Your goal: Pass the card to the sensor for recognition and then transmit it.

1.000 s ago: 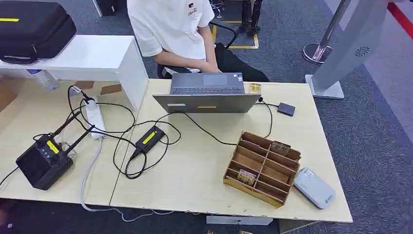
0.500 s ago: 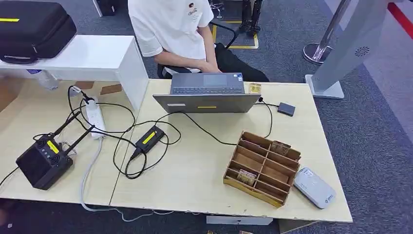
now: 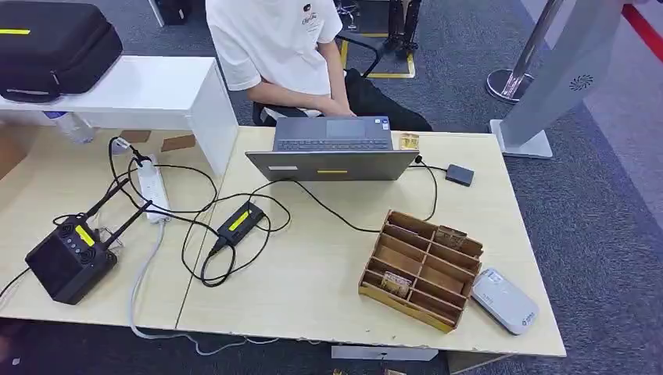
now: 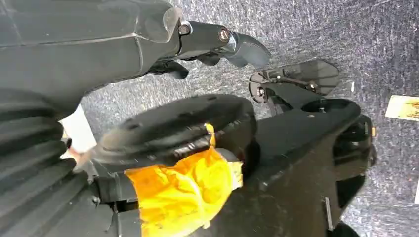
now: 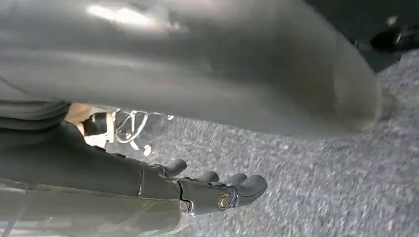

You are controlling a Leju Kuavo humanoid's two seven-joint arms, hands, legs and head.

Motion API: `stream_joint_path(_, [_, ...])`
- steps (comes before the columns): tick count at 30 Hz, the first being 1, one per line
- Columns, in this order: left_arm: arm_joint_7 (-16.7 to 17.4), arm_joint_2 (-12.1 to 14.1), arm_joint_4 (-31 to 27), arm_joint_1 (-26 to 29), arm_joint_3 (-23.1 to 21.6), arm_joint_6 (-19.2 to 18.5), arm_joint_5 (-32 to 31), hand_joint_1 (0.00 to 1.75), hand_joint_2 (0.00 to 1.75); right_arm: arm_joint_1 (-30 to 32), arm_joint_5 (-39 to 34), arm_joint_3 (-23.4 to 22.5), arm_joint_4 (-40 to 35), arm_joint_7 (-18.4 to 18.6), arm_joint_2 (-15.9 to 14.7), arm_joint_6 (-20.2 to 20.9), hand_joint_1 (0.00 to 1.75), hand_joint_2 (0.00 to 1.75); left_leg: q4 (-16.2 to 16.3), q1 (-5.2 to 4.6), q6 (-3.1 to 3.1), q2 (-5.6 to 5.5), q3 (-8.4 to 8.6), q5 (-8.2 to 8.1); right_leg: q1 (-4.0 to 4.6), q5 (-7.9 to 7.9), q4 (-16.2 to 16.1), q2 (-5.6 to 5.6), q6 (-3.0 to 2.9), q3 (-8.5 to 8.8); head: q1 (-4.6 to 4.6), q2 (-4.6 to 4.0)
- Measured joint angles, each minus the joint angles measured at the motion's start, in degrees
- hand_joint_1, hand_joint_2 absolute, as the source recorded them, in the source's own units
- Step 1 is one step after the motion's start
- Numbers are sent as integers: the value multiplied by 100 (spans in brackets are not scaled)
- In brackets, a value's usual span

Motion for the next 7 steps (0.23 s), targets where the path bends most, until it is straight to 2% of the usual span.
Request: stream_joint_path(7, [24,157,-271,235,600,-546,-827,175,0,136,-762,478,-144,-312,-107,321,175,0,-1,0,1,0,0,-2,0,-3,0,0,-1,-10,0,0])
